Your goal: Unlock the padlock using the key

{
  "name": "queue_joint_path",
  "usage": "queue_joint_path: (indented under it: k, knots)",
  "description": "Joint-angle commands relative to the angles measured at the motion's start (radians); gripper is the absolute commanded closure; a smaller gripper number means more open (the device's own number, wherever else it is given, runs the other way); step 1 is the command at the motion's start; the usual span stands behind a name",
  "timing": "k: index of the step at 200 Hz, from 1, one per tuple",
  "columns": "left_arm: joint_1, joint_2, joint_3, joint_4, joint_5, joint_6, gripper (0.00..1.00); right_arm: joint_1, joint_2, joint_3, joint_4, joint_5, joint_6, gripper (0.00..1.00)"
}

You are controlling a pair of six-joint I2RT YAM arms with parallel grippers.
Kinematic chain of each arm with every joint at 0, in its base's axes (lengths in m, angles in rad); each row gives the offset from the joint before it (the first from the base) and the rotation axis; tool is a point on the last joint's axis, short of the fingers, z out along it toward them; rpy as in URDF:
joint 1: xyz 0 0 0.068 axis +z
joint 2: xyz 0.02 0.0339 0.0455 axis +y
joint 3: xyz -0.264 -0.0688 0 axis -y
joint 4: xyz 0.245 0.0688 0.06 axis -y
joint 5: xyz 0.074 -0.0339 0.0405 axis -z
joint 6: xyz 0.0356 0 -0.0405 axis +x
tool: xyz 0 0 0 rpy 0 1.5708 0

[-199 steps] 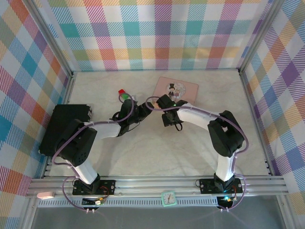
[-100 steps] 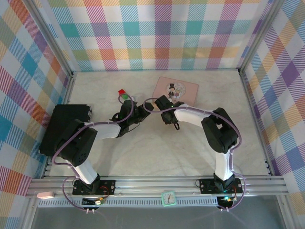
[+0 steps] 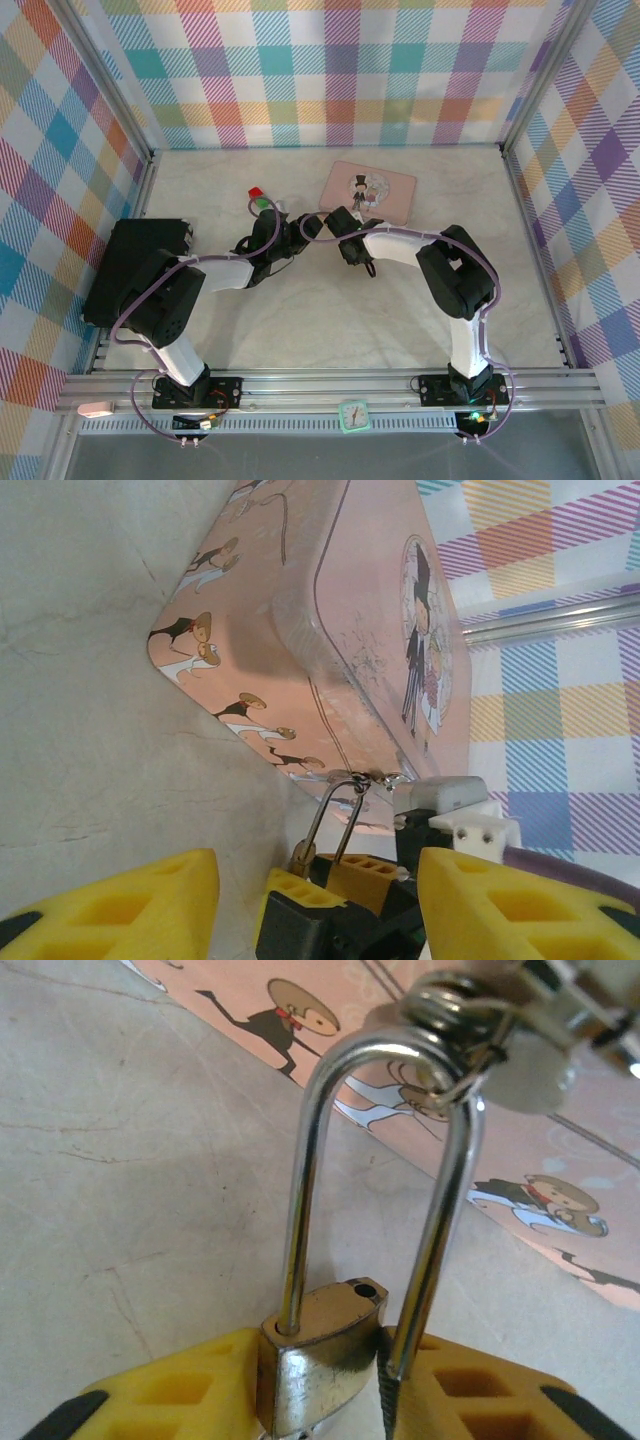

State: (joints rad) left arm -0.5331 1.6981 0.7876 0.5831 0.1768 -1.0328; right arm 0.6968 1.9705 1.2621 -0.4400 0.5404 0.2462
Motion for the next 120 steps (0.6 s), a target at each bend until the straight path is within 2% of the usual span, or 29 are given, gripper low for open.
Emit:
queue_joint_path:
  k: [1,44,81,120]
  knots:
    - [0.005,0.022,-0.017,0.047,0.023,-0.013,0.48,-0.003,0.015,-0.028,0.015,-0.011,0.0,0.73]
    - [-0.011,0.061,-0.029,0.14,0.045,-0.012,0.53,-0.022,-0.089,-0.085,0.081,-0.151,-0.034,0.8]
    - [-0.043,0.159,-0.005,0.252,0.067,-0.026,0.57,-0.078,-0.164,-0.123,0.12,-0.372,-0.095,0.96]
    - [-0.075,0.279,0.058,0.389,0.086,-0.062,0.59,-0.174,-0.199,-0.164,0.16,-0.656,-0.107,0.97]
